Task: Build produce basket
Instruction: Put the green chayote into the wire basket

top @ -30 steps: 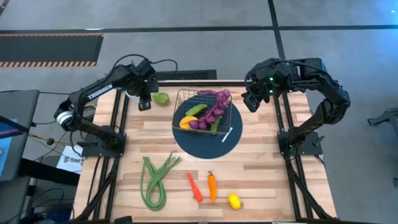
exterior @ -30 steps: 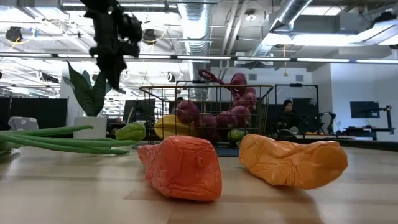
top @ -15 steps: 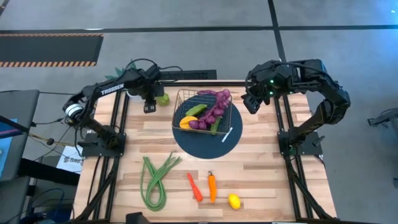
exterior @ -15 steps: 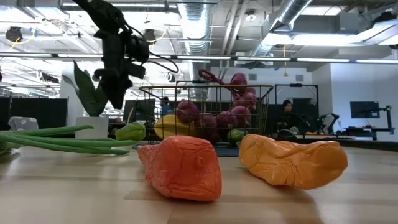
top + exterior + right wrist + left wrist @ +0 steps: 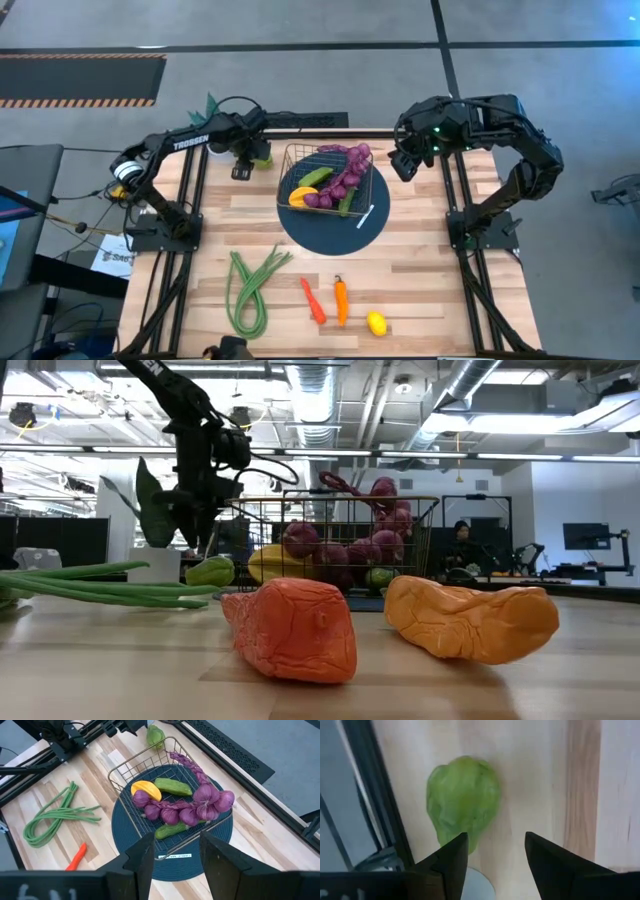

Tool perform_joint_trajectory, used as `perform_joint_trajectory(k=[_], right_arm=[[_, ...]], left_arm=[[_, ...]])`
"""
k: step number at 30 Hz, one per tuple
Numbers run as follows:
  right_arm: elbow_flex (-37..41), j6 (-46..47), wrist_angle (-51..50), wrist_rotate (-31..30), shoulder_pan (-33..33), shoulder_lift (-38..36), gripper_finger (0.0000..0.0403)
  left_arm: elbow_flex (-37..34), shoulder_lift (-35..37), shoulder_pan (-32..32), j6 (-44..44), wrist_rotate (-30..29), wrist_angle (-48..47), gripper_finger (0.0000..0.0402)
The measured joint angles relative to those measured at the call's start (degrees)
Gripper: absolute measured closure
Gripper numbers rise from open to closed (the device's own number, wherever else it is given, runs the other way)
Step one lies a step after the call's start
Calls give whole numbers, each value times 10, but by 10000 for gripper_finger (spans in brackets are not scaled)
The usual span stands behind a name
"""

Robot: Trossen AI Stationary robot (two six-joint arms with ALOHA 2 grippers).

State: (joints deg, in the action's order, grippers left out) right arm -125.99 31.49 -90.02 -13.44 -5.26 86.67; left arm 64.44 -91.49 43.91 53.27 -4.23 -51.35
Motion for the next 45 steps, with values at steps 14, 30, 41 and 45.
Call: perform_joint_trajectory(k=[14, 30, 41, 45], right_arm=[[0, -5, 0, 0, 0, 0, 232], [0, -6, 0, 1, 0, 0, 234], [0, -4, 0, 1, 0, 0, 233], [0, -5, 0, 1, 0, 0, 233]], left_arm=[[0, -3, -68, 22, -57, 33, 219], [0, 95, -19, -105, 50, -19, 219], [0, 181, -20, -162, 218, -72, 219], [0, 196, -25, -186, 261, -75, 219]])
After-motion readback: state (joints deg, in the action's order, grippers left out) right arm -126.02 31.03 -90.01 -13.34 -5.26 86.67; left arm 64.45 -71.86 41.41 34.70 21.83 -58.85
